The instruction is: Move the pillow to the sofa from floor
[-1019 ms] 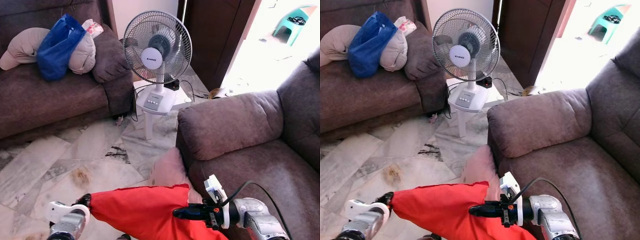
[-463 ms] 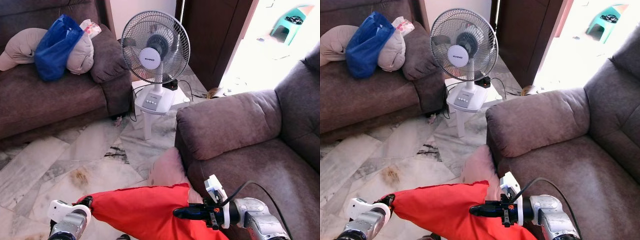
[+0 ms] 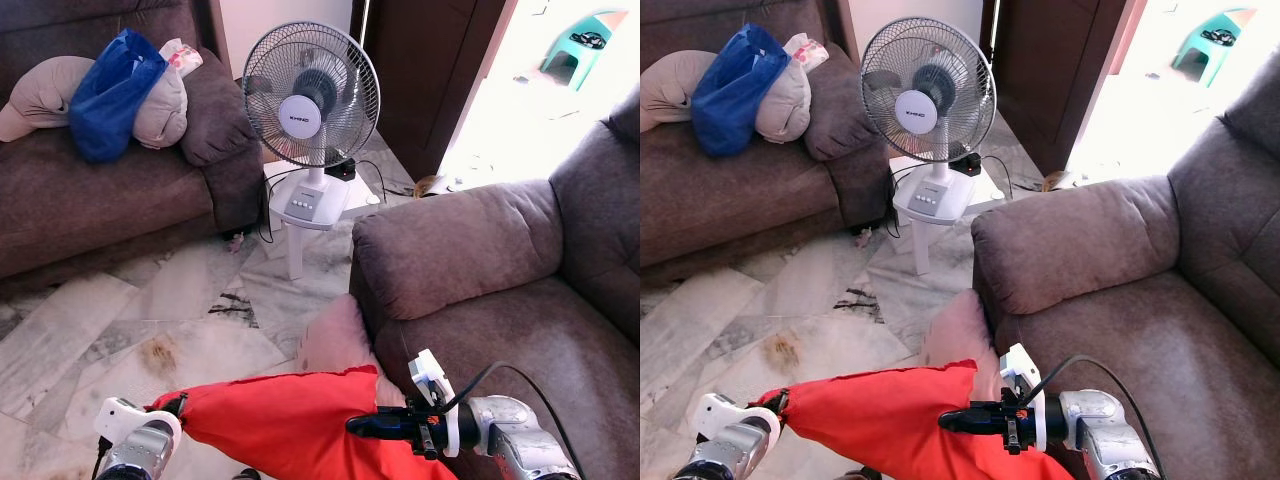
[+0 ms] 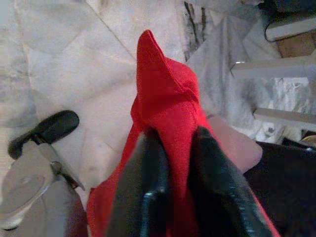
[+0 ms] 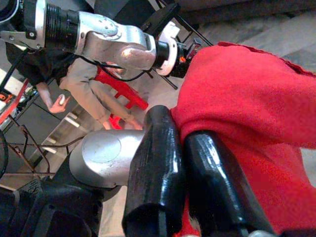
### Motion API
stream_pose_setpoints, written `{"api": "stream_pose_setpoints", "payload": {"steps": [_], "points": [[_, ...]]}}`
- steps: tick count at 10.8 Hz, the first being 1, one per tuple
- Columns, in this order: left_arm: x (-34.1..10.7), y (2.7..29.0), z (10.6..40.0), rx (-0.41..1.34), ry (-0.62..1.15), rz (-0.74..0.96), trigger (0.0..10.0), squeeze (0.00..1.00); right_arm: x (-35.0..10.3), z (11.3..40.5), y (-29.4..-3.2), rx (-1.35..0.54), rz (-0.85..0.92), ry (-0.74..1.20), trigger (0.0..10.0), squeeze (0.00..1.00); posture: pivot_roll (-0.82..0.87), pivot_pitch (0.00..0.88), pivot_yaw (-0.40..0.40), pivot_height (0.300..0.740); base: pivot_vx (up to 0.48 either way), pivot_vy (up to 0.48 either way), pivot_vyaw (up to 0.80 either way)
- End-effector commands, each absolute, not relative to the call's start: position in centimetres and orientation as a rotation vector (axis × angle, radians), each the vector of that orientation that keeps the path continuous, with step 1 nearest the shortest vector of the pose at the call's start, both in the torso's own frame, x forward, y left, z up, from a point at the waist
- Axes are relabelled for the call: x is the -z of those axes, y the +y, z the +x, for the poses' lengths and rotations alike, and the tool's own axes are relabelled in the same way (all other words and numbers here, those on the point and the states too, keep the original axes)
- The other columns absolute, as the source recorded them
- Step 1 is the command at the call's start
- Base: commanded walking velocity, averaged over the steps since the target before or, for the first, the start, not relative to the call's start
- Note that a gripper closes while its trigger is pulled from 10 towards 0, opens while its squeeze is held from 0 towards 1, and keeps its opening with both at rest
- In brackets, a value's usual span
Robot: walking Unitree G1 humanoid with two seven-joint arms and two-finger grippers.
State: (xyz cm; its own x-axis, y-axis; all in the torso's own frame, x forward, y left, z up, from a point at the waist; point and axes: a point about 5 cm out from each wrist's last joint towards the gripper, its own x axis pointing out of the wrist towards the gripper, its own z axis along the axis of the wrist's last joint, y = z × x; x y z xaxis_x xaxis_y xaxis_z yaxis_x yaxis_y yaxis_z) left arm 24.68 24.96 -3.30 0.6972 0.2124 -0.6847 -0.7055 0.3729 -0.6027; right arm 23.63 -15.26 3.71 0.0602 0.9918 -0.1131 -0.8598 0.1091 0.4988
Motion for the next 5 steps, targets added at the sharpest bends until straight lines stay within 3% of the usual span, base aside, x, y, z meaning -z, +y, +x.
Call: {"api": "stream_pose_setpoints", "payload": {"steps": [1,5], "points": [[3.67,25.23,24.06,-0.649,0.572,-0.998,0.0,0.0,-5.02,24.39,-14.76,-1.48,0.316,0.408,10.0,0.0,0.11,0.129,-0.044,0.74,0.0,0.0,0.0],[3.65,25.33,24.01,-0.641,0.571,-0.957,0.0,0.0,-4.96,24.44,-14.7,-1.478,0.314,0.407,10.0,0.0,0.11,0.124,-0.042,0.74,0.0,0.0,0.0]]}}
